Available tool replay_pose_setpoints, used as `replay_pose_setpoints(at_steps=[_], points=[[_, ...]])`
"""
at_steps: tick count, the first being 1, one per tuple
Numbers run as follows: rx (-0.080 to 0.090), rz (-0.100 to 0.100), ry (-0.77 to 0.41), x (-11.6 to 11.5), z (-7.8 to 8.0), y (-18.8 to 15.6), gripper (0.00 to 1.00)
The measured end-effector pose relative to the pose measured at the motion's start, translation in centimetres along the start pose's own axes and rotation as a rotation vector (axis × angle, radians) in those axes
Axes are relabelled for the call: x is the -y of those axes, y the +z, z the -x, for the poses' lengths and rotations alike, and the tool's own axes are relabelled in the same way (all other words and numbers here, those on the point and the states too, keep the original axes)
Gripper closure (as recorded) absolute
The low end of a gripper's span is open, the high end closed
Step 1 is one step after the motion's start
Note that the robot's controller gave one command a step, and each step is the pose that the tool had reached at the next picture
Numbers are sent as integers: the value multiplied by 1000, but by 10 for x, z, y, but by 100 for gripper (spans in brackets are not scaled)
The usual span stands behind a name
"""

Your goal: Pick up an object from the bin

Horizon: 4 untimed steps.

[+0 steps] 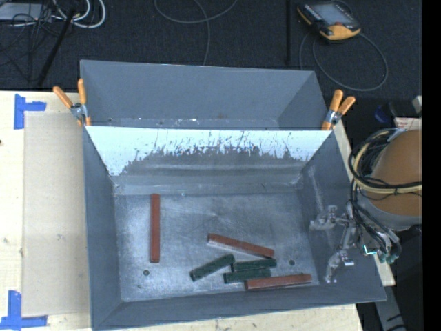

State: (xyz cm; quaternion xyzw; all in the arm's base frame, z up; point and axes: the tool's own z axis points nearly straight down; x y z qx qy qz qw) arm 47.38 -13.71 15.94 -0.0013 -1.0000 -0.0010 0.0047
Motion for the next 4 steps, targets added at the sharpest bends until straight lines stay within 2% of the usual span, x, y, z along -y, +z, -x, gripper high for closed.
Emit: replay_pose_setpoints(at_steps=[1,2,3,4], points=[[8,-2,-5,-1,2,-4,100],[7,-2,-8,-1,2,-4,0],[7,-2,-8,-1,2,-4,0],[13,-4,-19,-18,5,56,0]])
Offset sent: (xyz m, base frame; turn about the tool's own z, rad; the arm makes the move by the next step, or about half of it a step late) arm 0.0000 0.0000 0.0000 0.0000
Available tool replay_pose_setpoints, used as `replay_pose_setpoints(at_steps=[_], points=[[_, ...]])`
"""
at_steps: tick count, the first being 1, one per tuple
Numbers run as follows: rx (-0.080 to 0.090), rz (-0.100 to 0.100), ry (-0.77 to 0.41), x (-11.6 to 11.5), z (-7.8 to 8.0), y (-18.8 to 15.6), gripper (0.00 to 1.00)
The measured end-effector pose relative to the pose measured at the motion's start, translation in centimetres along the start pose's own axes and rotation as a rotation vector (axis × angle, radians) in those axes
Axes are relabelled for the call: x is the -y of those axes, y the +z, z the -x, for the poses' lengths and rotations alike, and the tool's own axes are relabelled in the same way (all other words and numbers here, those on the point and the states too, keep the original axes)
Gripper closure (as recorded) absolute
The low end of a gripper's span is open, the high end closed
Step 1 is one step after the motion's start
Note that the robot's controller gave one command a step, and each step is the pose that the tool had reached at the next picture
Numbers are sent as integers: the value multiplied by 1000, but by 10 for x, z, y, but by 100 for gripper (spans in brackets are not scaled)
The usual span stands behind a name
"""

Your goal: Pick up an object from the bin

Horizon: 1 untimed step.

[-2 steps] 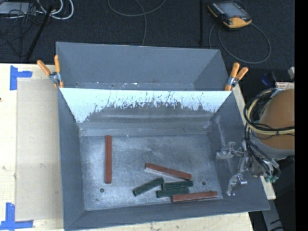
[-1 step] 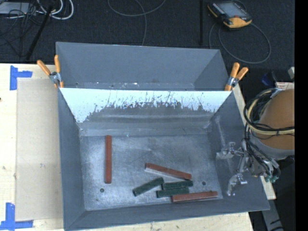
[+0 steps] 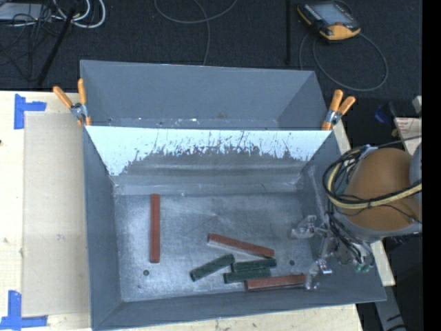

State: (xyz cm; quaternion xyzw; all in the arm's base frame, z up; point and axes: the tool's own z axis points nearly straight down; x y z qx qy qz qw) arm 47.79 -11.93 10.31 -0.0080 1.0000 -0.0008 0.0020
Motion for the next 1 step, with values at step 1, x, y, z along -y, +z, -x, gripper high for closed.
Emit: replay_pose_setpoints(at_steps=[1], points=[[6,4,70,3,-2,29,0]])
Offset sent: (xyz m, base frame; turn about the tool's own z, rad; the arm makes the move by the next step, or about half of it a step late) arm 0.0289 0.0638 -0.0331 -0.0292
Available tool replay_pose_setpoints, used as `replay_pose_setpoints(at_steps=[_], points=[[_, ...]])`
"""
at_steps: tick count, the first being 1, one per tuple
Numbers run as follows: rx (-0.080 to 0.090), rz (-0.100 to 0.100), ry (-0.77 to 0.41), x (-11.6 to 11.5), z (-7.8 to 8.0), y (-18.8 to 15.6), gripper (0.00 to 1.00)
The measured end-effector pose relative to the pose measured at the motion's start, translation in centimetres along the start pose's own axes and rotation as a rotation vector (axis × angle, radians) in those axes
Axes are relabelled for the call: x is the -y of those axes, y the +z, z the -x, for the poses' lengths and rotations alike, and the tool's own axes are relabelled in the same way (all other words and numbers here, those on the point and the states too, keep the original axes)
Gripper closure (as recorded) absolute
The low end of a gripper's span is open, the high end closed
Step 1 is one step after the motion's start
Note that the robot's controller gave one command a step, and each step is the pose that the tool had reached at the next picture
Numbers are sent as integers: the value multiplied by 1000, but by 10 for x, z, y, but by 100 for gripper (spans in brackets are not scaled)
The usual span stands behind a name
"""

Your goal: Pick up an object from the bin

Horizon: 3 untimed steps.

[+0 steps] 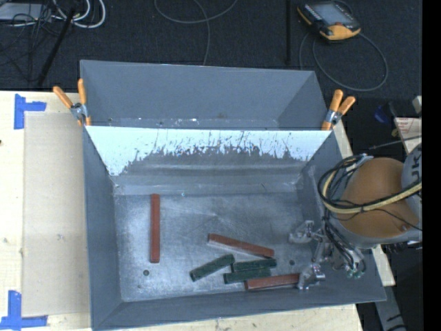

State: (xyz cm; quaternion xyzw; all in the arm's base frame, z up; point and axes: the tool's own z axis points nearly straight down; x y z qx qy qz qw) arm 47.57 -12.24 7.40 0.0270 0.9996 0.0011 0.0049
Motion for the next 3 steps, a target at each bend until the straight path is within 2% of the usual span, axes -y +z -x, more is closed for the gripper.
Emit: replay_pose_setpoints(at_steps=[1,2,3], points=[[4,-4,-102,-69,32,-1,100],[4,-4,-103,-69,32,-1,100],[-3,-2,-376,-54,47,-139,100]])
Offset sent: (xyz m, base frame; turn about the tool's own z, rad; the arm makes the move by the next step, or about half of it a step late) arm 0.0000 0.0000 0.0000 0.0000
